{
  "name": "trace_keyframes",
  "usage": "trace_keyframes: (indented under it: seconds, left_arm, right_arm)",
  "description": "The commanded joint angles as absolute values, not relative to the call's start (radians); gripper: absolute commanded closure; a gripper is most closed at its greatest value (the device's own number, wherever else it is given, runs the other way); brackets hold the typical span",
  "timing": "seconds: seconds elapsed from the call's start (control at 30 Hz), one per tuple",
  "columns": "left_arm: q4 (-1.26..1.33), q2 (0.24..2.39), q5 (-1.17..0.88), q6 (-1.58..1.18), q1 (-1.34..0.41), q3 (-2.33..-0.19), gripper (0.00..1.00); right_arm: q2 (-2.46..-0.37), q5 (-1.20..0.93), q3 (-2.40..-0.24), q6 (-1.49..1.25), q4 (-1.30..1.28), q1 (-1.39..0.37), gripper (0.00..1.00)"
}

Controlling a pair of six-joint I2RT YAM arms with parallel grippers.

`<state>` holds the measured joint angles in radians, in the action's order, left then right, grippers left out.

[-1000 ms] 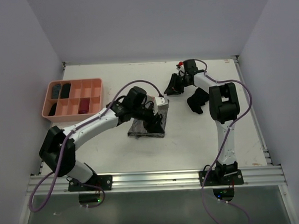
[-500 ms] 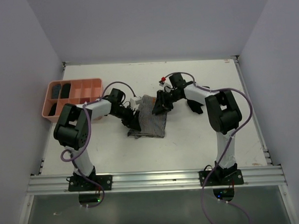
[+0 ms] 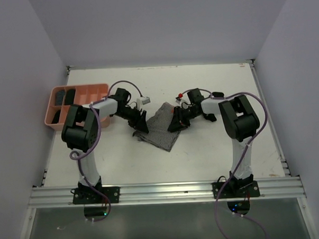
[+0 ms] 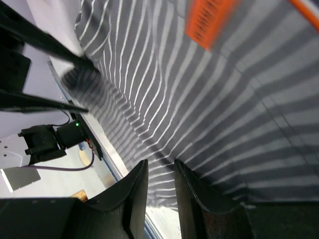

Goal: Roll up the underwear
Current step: Fold the underwear

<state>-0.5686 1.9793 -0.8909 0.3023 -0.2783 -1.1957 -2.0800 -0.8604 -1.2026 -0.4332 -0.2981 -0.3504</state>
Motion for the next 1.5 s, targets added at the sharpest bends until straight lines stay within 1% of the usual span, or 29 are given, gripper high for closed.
trace_keyframes:
  seconds: [0.0,0.1,0.13,0.2,0.3,0.4,0.53,0.63,0.87,0.93,1.07,1.17,1.2,1.27,1.3,1.37,1.4,1.47]
  left_arm:
    - [-0.574,1.956,-0.695,0.472,-0.256,-1.252,0.47]
    - [-0.54,1.804,-0.71,0.477,-0.255,-1.203,0.46]
    - [-0.514,1.742,-0.681,0.459,-0.255,-1.19,0.46]
    - [-0.515,1.717,-0.675,0.427,-0.249,-1.181,0.45]
    - [-0.552,1.755,-0.699,0.404,-0.224,-1.235,0.45]
    - [-0.564,1.839,-0.703,0.39,-0.212,-1.276,0.45]
    - [-0.597,1.972,-0.751,0.367,-0.209,-1.304,0.46]
    - [-0.603,2.014,-0.778,0.348,-0.207,-1.293,0.48]
    - [-0.69,2.006,-0.879,0.374,-0.206,-1.229,0.51]
    - [-0.727,1.988,-0.852,0.38,-0.206,-1.212,0.51]
    - [-0.716,1.931,-0.756,0.348,-0.204,-1.129,0.52]
    - [-0.692,1.905,-0.703,0.318,-0.204,-1.105,0.61]
    - [-0.655,1.895,-0.689,0.293,-0.204,-1.1,0.69]
    - [-0.631,1.87,-0.67,0.275,-0.206,-1.101,0.75]
    - [-0.62,1.865,-0.67,0.261,-0.209,-1.107,0.86]
    - [-0.614,1.855,-0.647,0.255,-0.215,-1.134,0.96]
    - [-0.6,1.83,-0.587,0.25,-0.231,-1.14,1.0]
    - [-0.572,1.793,-0.485,0.268,-0.261,-1.146,1.0]
  right_arm:
    - [-2.085,-0.741,-1.146,-0.393,-0.316,-0.359,0.67]
    - [-2.091,-0.736,-1.147,-0.376,-0.33,-0.359,0.67]
    - [-2.095,-0.738,-1.149,-0.374,-0.337,-0.359,0.67]
    - [-2.106,-0.745,-1.154,-0.37,-0.344,-0.359,0.68]
    - [-2.102,-0.746,-1.141,-0.368,-0.338,-0.359,0.68]
    - [-2.108,-0.746,-1.14,-0.342,-0.356,-0.359,0.68]
    - [-2.111,-0.738,-1.138,-0.314,-0.38,-0.36,0.68]
    - [-2.121,-0.732,-1.134,-0.308,-0.38,-0.359,0.68]
    - [-2.118,-0.724,-1.14,-0.305,-0.382,-0.359,0.67]
    - [-2.115,-0.719,-1.141,-0.304,-0.387,-0.359,0.67]
    - [-2.115,-0.721,-1.138,-0.302,-0.385,-0.359,0.67]
    - [-2.118,-0.724,-1.137,-0.302,-0.384,-0.359,0.67]
    - [-2.12,-0.723,-1.137,-0.302,-0.383,-0.359,0.67]
    - [-2.121,-0.729,-1.138,-0.304,-0.383,-0.359,0.67]
    - [-2.123,-0.73,-1.143,-0.304,-0.385,-0.359,0.67]
    - [-2.121,-0.738,-1.146,-0.302,-0.387,-0.359,0.67]
    - [-2.12,-0.739,-1.149,-0.304,-0.394,-0.359,0.67]
    - [-2.118,-0.747,-1.157,-0.299,-0.405,-0.359,0.67]
